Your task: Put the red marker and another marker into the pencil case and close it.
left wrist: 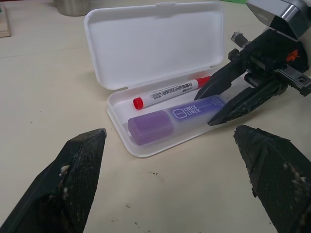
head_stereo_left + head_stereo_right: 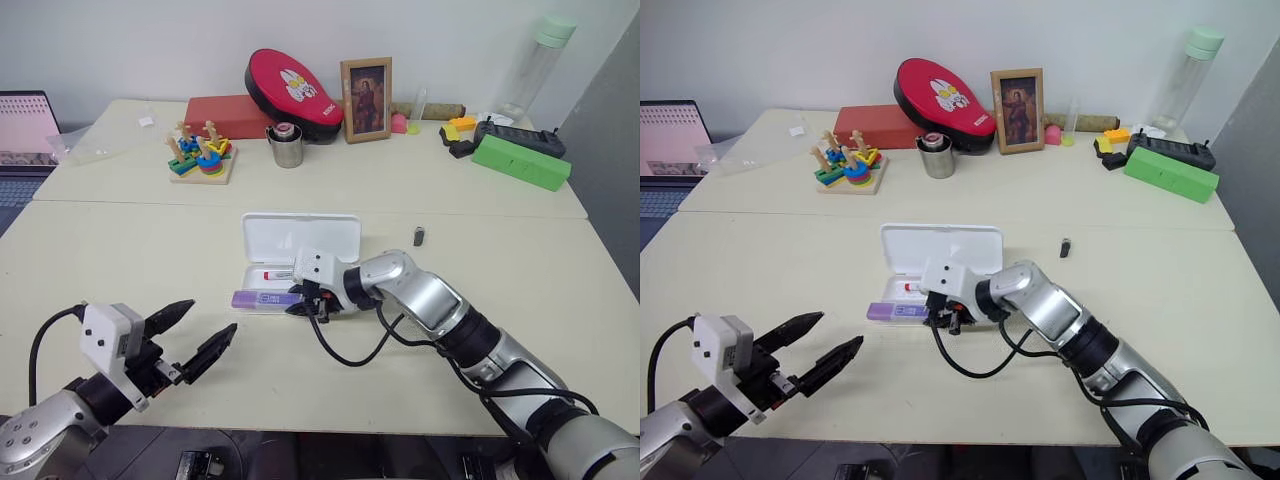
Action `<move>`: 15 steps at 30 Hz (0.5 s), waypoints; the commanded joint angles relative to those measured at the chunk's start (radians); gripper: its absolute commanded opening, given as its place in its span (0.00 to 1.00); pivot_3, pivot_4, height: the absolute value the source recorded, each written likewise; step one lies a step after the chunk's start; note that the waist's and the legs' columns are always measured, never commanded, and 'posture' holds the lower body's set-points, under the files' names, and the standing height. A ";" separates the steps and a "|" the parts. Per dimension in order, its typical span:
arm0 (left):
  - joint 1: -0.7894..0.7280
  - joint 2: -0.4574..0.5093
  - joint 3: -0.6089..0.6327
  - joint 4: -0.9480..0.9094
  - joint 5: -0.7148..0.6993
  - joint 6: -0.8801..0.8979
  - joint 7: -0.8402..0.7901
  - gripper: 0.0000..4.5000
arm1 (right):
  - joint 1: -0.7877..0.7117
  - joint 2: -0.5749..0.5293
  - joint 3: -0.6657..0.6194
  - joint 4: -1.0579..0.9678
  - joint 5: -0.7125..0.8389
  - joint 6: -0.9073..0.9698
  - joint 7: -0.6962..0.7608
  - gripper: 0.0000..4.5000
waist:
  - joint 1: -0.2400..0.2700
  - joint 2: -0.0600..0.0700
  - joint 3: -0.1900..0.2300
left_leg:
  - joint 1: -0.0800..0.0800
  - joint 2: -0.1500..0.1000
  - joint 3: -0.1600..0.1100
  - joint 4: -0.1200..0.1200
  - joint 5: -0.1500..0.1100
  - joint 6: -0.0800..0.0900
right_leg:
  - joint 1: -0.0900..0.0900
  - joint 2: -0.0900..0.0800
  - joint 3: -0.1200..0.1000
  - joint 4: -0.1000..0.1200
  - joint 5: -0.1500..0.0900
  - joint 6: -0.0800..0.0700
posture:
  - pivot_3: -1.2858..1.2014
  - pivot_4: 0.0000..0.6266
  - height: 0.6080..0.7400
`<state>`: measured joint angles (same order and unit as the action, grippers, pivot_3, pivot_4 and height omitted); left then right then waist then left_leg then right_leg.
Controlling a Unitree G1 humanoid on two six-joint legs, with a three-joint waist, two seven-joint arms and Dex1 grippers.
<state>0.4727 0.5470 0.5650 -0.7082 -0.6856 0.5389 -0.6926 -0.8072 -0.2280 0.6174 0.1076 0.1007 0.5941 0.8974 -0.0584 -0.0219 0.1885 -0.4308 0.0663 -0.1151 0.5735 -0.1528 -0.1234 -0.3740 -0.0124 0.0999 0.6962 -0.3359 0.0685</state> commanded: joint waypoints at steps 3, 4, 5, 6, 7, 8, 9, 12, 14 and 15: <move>-0.028 0.020 0.005 -0.035 -0.023 -0.011 0.026 1.00 | -0.024 -0.005 -0.039 0.015 -0.018 -0.039 0.025 0.24 | 0.000 0.000 0.000 | 0.000 0.000 0.000 0.000 0.000 0.000 | 0.000 0.000 0.000 0.000 0.000 0.000 | 0.52 0.24 1.00; -0.035 0.023 0.002 -0.033 -0.024 -0.010 0.028 1.00 | -0.022 -0.006 -0.039 0.016 -0.021 -0.041 0.027 0.24 | 0.000 0.000 0.000 | 0.000 0.000 0.000 0.000 0.000 0.000 | 0.000 0.000 0.000 0.000 0.000 0.000 | 0.52 0.24 1.00; -0.041 0.026 0.000 -0.032 -0.026 -0.009 0.031 1.00 | -0.021 -0.006 -0.040 0.016 -0.022 -0.042 0.029 0.24 | 0.000 0.000 0.000 | 0.000 0.000 0.000 0.000 0.000 0.000 | 0.000 0.000 0.000 0.000 0.000 0.000 | 0.52 0.24 1.00; -0.049 0.031 -0.003 -0.030 -0.027 -0.008 0.033 1.00 | -0.020 -0.007 -0.040 0.015 -0.022 -0.042 0.031 0.24 | 0.000 0.000 0.000 | 0.000 0.000 0.000 0.000 0.000 0.000 | 0.000 0.000 0.000 0.000 0.000 0.000 | 0.52 0.24 1.00; -0.053 0.034 -0.005 -0.029 -0.028 -0.007 0.035 1.00 | -0.020 -0.006 -0.040 0.013 -0.022 -0.042 0.032 0.24 | 0.000 0.000 0.000 | 0.000 0.000 0.000 0.000 0.000 0.000 | 0.000 0.000 0.000 0.000 0.000 0.000 | 0.52 0.24 1.00; -0.060 0.038 -0.007 -0.028 -0.030 -0.006 0.037 1.00 | -0.020 -0.006 -0.043 0.012 -0.022 -0.041 0.033 0.32 | 0.000 0.000 0.000 | 0.000 0.000 0.000 0.000 0.000 0.000 | 0.000 0.000 0.000 0.000 0.000 0.000 | 0.52 0.24 1.00; -0.065 0.040 -0.008 -0.027 -0.031 -0.006 0.039 1.00 | -0.020 -0.005 -0.045 0.011 -0.022 -0.041 0.034 0.40 | 0.000 0.000 0.000 | 0.000 0.000 0.000 0.000 0.000 0.000 | 0.000 0.000 0.000 0.000 0.000 0.000 | 0.52 0.24 1.00; -0.082 0.043 -0.010 -0.028 -0.048 -0.002 0.045 1.00 | -0.023 0.000 -0.056 0.009 -0.023 -0.042 0.034 0.54 | 0.000 0.000 0.000 | 0.000 0.000 0.000 0.000 0.000 0.000 | 0.000 0.000 0.000 0.000 0.000 0.000 | 0.52 0.24 1.00; -0.092 0.045 -0.012 -0.028 -0.058 0.001 0.048 1.00 | -0.027 0.003 -0.070 0.008 -0.019 -0.041 0.033 0.65 | 0.000 0.000 0.000 | 0.000 0.000 0.000 0.000 0.000 0.000 | 0.000 0.000 0.000 0.000 0.000 0.000 | 0.52 0.24 1.00; -0.093 0.048 -0.013 -0.027 -0.058 0.002 0.048 1.00 | -0.028 0.003 -0.077 0.007 -0.016 -0.040 0.034 0.69 | 0.000 0.000 0.000 | 0.000 0.000 0.000 0.000 0.000 0.000 | 0.000 0.000 0.000 0.000 0.000 0.000 | 0.52 0.24 1.00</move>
<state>0.3825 0.5829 0.5546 -0.7084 -0.7218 0.5413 -0.6455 -0.8079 -0.2310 0.5772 0.1421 0.0791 0.5719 0.9238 -0.0583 -0.0219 0.1885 -0.4308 0.0663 -0.1151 0.5733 -0.1528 -0.1234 -0.3739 -0.0124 0.0999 0.6963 -0.3359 0.0685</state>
